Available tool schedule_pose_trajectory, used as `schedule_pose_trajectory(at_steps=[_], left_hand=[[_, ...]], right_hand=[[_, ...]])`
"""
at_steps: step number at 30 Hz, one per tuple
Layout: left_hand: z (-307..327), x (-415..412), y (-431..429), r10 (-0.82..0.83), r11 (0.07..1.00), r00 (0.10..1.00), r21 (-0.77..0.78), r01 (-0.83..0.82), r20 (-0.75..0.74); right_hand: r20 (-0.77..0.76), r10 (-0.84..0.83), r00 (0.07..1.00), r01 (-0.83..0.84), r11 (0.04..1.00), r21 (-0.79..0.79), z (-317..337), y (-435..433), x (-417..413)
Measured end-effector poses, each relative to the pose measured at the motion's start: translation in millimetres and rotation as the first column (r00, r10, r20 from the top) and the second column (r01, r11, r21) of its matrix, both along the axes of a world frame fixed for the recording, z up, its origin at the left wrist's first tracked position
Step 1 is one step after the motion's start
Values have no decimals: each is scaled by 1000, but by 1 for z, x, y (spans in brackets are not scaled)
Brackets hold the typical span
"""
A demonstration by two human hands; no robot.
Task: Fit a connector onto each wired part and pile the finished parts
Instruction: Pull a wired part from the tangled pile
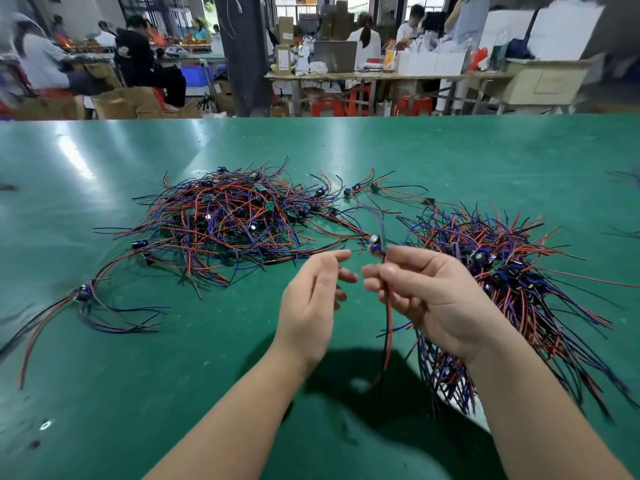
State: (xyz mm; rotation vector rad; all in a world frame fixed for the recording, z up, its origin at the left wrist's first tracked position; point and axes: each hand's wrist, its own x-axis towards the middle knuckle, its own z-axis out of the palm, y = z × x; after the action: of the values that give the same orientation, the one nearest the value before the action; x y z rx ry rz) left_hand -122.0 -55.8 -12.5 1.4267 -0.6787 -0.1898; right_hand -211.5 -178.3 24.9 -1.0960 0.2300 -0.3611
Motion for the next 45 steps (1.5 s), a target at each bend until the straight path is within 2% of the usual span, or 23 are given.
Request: schedule_pose_trajectory(at_steps=[3,5,8,12,14,17,22,27,33,37,42,45], left_hand=[[7,0,0,-111,993,971,-64,100,-213],[9,-1,1,-202,977,928,-125,171,-313],[10,-3,2,-284,957,907,-145,250,-310],[8,0,-1,-182,983,937,-88,163,-299],[10,6,1,-153,988,926,-49,145,-345],[12,17,9,-218,971,885,1,239,-410],[8,13,13,-367,903,851,75,422,-375],[7,12,10,-340,905,832,87,416,-439],[4,5,7,-319,903,848,136,408,-422],[4,2,5,-284,918,878,156,365,-387],[10,-1,4,-263,941,917,131,313,-298],[8,-3,4,-175,967,967,151,204,-188]], right_hand=[[-72,206,976,-211,976,-61,-4,11,0],[-111,252,961,-260,963,-68,-6,16,1],[-187,244,951,-258,965,-52,-8,17,4],[-315,121,941,-196,956,-218,-10,15,3],[-308,44,950,-115,970,-215,-10,13,5],[-254,-40,966,3,990,-144,-9,9,8],[-240,5,971,-58,975,-214,-12,14,9],[-230,-110,967,51,968,-248,-13,10,10],[-231,-194,954,95,920,-380,-16,4,8],[-225,-217,950,149,947,-284,-12,1,8],[-184,-179,966,189,981,35,-6,-1,8],[-202,-127,971,138,990,42,-6,-2,8]])
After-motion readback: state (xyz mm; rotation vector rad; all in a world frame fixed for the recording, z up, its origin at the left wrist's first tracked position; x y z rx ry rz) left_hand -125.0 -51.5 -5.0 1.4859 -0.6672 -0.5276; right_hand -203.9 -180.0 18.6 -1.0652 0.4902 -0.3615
